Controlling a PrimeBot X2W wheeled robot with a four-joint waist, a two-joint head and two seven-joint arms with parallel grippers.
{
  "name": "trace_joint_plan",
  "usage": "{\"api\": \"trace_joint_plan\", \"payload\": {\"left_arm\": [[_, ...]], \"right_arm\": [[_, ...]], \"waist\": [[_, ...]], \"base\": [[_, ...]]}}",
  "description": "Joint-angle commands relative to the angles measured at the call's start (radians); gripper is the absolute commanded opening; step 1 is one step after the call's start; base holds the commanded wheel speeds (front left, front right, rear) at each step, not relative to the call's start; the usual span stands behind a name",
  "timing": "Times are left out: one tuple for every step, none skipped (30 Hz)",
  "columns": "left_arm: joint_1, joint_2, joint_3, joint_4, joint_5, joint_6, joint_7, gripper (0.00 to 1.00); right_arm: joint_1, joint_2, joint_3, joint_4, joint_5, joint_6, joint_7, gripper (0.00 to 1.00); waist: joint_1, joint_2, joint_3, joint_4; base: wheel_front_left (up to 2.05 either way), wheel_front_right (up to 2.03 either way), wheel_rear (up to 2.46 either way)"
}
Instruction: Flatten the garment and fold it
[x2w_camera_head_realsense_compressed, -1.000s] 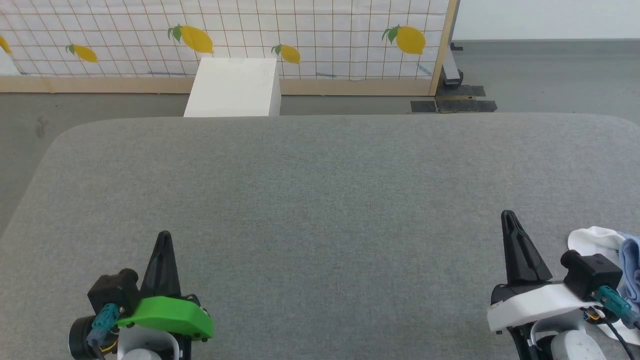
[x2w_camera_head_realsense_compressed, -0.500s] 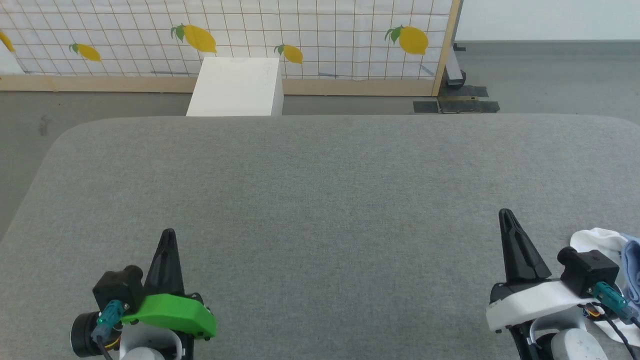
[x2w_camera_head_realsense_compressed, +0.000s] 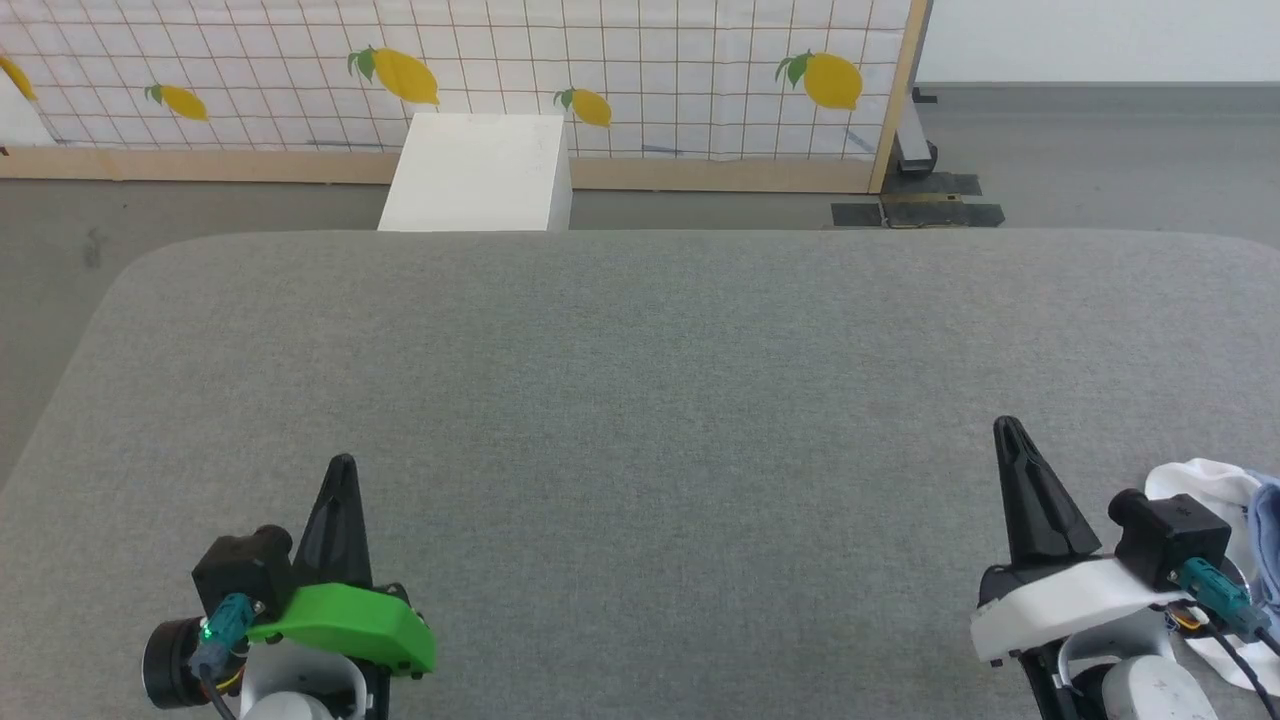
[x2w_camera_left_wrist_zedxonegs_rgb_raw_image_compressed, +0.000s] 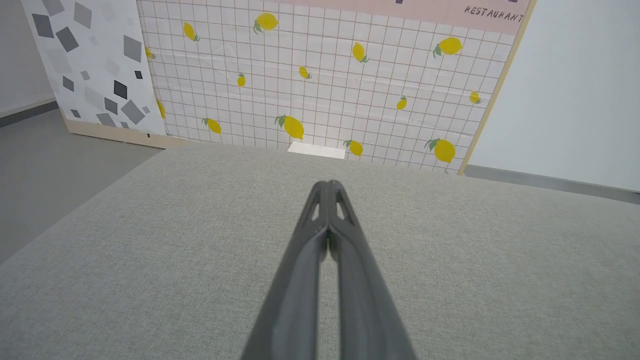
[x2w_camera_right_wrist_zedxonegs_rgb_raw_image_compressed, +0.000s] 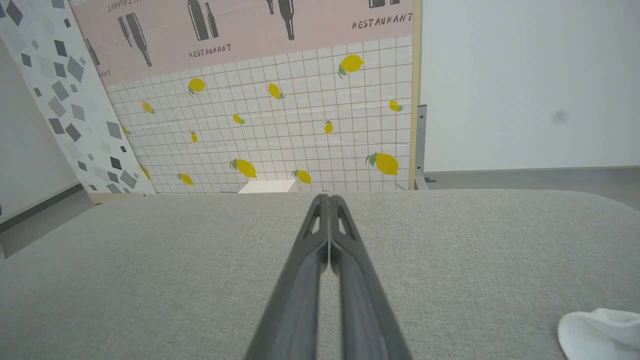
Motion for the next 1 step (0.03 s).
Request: {"api": "trace_joint_plan", "payload": {"left_arm": [[0.007,-0.009,0.005,-0.007,0.024,-0.008,0.007,0.0]], "right_arm": [[0.016,0.0,0.001,-0.012,-0.014,-0.001,0.006,0.0]], "waist": [[0.0,0.0,0.0,0.001]], "base": [[0.0,0.0,0.0]]}}
